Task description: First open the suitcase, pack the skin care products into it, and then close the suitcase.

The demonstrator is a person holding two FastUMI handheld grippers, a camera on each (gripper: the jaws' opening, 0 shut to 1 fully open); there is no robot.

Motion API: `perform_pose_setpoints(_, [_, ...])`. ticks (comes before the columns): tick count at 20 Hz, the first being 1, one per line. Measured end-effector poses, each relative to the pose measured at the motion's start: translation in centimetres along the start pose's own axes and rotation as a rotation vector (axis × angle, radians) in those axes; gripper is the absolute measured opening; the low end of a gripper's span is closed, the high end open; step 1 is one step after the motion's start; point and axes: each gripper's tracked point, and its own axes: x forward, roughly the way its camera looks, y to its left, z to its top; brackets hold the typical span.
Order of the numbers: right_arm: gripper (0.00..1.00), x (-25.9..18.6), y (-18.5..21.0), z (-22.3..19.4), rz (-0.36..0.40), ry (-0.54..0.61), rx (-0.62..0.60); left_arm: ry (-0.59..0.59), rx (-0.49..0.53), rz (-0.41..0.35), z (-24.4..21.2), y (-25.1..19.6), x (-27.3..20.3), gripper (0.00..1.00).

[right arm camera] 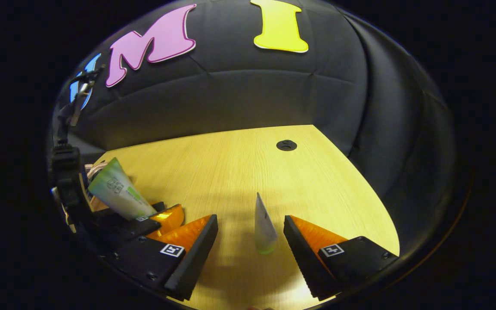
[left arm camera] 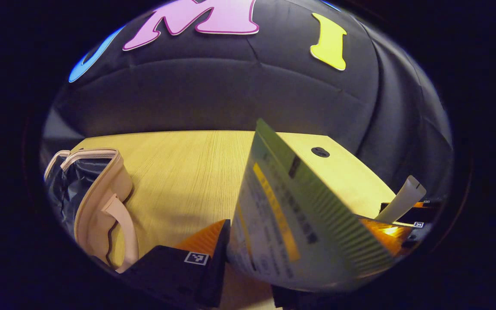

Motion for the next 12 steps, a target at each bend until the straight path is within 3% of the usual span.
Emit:
perform_pose_setpoints(2, [0.98, 0.9, -0.5, -0.6, -0.012, 0.015, 0.028, -0.002, 0.0, 0.003, 0.0, 0.0, -0.1, 0.5])
perform_pose_setpoints(3, [0.91, 1.2, -0.8, -0.7, -0.019, 0.016, 0.039, -0.003, 0.0, 0.005, 0.0, 0.0, -0.2, 0.5])
perform_pose_setpoints(4, [0.98, 1.6, -1.0, -0.5, -0.024, 0.012, 0.044, -0.002, -0.001, 0.005, -0.1, 0.0, -0.1, 0.5])
perform_pose_setpoints(7, [0.92, 2.3, -1.6, -0.1, -0.044, -0.005, -0.002, -0.001, 0.001, -0.007, -0.1, 0.1, -0.1, 0.5])
perform_pose_setpoints(10, [0.36, 2.5, -1.7, -0.2, -0.052, -0.008, -0.042, 0.0, 0.002, -0.006, 0.0, 0.0, -0.2, 0.5])
perform_pose_setpoints(11, [0.41, 2.5, -1.6, -0.4, -0.049, -0.001, -0.049, -0.001, 0.005, -0.003, 0.0, 0.0, -0.1, 0.5])
perform_pose_setpoints(12, [0.33, 2.4, -1.3, -0.3, -0.04, 0.0, -0.046, -0.001, 0.009, -0.001, -0.1, 0.0, -0.2, 0.5])
